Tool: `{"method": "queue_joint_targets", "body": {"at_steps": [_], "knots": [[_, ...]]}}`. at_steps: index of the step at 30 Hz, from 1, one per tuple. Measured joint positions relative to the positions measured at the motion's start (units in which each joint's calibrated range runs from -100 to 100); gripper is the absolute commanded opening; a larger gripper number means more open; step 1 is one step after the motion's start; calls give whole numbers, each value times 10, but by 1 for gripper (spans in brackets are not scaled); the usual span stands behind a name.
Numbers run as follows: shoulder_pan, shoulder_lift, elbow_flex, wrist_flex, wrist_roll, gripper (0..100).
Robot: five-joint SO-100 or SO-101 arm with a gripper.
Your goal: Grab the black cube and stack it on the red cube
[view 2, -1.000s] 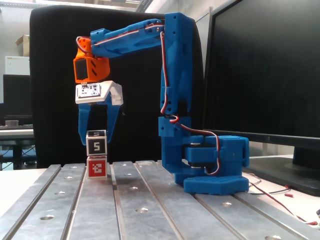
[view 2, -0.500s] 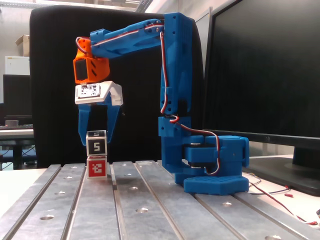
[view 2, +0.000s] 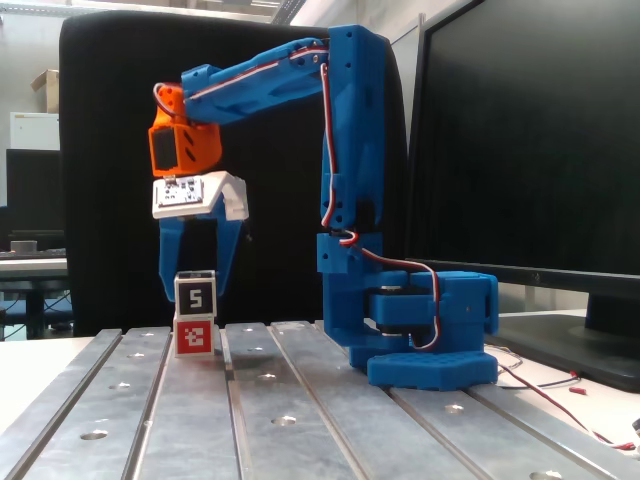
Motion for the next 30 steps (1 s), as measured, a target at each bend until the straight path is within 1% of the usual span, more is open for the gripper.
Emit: {"method": "queue_joint_targets", "body": {"at_steps": [30], "knots": [[0,0,4,-35,6,19]]}}
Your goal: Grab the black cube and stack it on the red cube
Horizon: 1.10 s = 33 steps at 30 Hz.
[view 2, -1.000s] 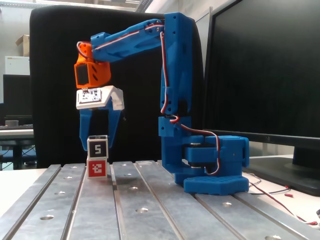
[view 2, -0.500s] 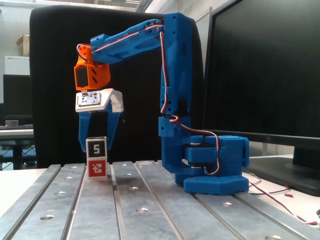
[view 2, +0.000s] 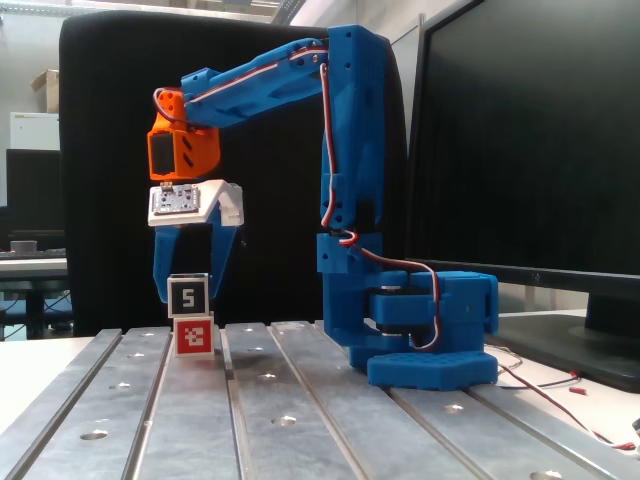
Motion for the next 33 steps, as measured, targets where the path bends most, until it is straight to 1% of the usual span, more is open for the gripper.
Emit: {"method": "queue_joint_targets", "body": {"at_steps": [6,29,31,33], "knots": [[1,0,4,0,10,19],[1,0,4,0,10,19],[1,0,4,0,10,22],[1,0,4,0,10,27]]}}
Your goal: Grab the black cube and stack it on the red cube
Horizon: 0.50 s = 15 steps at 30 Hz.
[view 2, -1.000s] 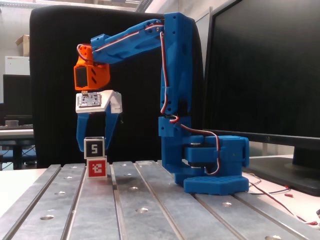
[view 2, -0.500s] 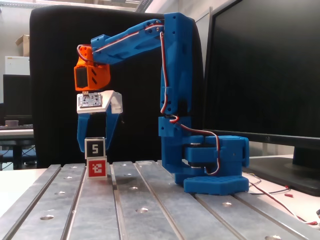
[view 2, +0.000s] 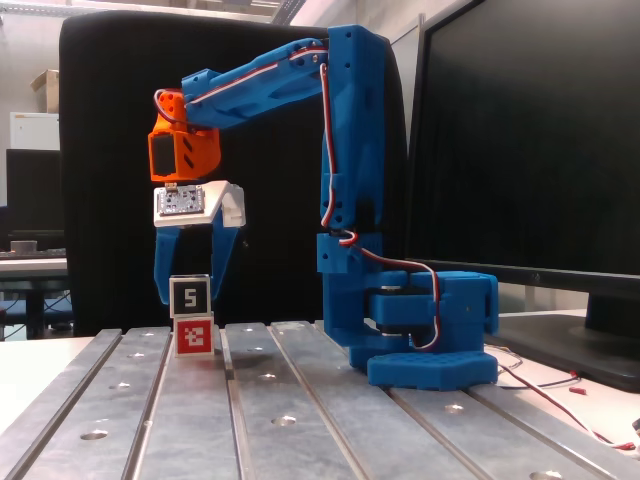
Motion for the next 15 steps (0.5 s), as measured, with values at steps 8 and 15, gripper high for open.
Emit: {"method": "queue_joint_targets", "body": {"at_steps": [8,15], "knots": [[12,0,0,2,0,42],[7,0,-2,18,0,42]]}}
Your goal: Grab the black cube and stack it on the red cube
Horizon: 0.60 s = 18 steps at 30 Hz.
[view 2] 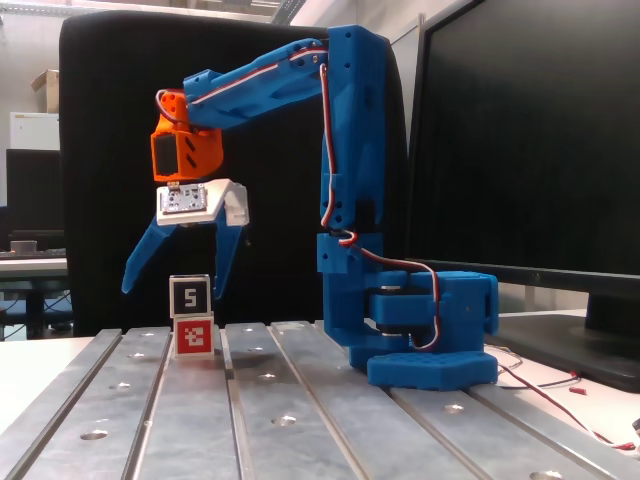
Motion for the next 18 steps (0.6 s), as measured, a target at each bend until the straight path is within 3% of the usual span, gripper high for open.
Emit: {"method": "queue_joint_targets", "body": {"at_steps": [18], "knots": [[-16,0,-222,169,0,42]]}}
